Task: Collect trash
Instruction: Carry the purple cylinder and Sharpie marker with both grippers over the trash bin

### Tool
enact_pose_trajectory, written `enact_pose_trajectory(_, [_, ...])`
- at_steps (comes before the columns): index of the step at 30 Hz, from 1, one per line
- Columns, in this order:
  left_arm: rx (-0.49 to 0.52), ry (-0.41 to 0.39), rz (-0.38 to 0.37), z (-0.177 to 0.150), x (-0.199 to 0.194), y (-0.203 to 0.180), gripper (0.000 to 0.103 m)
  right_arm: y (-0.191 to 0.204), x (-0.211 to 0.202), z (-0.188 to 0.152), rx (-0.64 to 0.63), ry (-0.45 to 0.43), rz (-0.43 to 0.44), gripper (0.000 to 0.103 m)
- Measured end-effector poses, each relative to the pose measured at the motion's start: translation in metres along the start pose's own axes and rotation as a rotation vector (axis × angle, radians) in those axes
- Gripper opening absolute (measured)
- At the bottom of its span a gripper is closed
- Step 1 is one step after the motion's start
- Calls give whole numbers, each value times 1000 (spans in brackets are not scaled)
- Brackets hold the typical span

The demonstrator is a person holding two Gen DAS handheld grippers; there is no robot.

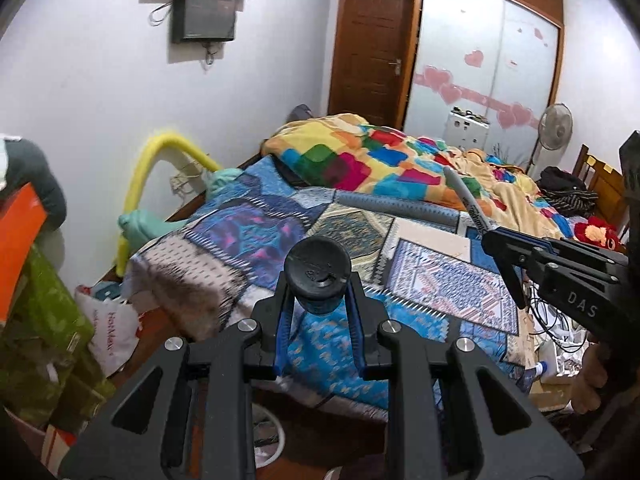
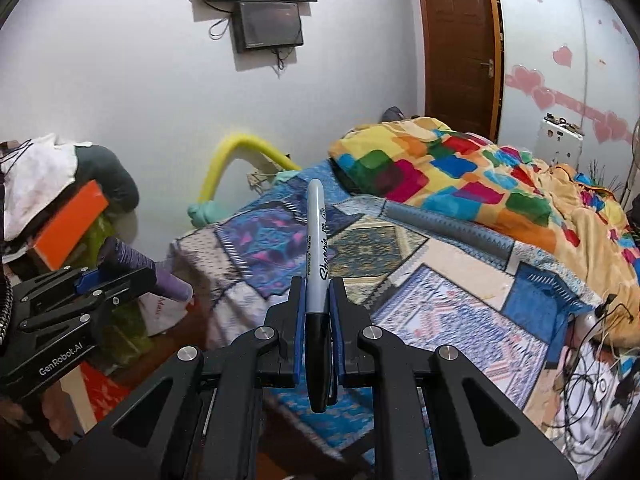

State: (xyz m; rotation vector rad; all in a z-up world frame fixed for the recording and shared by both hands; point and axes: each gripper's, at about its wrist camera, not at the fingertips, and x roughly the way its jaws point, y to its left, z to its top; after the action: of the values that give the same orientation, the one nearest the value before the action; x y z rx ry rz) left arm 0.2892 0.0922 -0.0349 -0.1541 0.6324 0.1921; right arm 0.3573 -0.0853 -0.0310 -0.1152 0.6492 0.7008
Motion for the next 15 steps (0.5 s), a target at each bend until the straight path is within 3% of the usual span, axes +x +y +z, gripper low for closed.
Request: enact_pose_trajectory(15, [-52,98,66,-69,-23,87,25,94,32,-42,-72,129,87,11])
